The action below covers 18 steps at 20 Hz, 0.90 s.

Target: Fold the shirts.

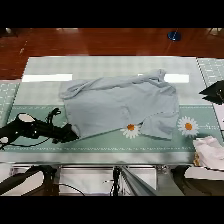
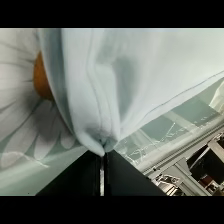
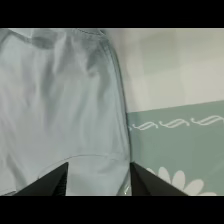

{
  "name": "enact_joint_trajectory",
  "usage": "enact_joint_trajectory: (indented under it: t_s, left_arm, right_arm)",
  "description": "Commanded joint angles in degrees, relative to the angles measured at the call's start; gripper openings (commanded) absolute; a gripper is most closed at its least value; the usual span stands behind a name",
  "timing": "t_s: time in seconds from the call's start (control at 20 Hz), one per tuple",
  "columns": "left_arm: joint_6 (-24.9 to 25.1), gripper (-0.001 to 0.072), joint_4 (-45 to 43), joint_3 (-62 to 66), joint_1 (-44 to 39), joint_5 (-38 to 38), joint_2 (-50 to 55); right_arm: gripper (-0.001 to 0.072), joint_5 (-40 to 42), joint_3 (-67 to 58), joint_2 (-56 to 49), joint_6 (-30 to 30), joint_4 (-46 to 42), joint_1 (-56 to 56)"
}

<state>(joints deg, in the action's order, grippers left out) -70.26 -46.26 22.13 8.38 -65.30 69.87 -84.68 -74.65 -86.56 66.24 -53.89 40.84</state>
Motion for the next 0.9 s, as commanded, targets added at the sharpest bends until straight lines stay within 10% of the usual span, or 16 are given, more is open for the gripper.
enact_joint_trajectory:
  t_s: [0.0, 0.15, 0.7, 0.85]
  left_arm:
    - [0.61, 0.0036, -0.04, 0.09, -0.11, 9.20, -1.38]
    - [0.61, 0.0036, -0.04, 0.13, -0.13, 9.20, -1.84]
    - [0.83, 0.0037, -0.04, 0.13, -0.11, 9.22, -1.84]
    - [1.73, 0.0037, -0.02, 0.15, -0.09, 9.22, -1.84]
  right_arm:
    - [0.0477, -0.68, 1.51, -2.03, 2.19, -5.81, 0.04]
    - [0.0592, -1.33, 8.04, -4.13, -2.62, 1.14, 0.00]
    - [0.0587, 11.91, 13.90, -4.94, -2.47, -3.15, -10.05]
    - [0.0443, 16.09, 13.90, -5.55, 1.36, -4.04, -16.79]
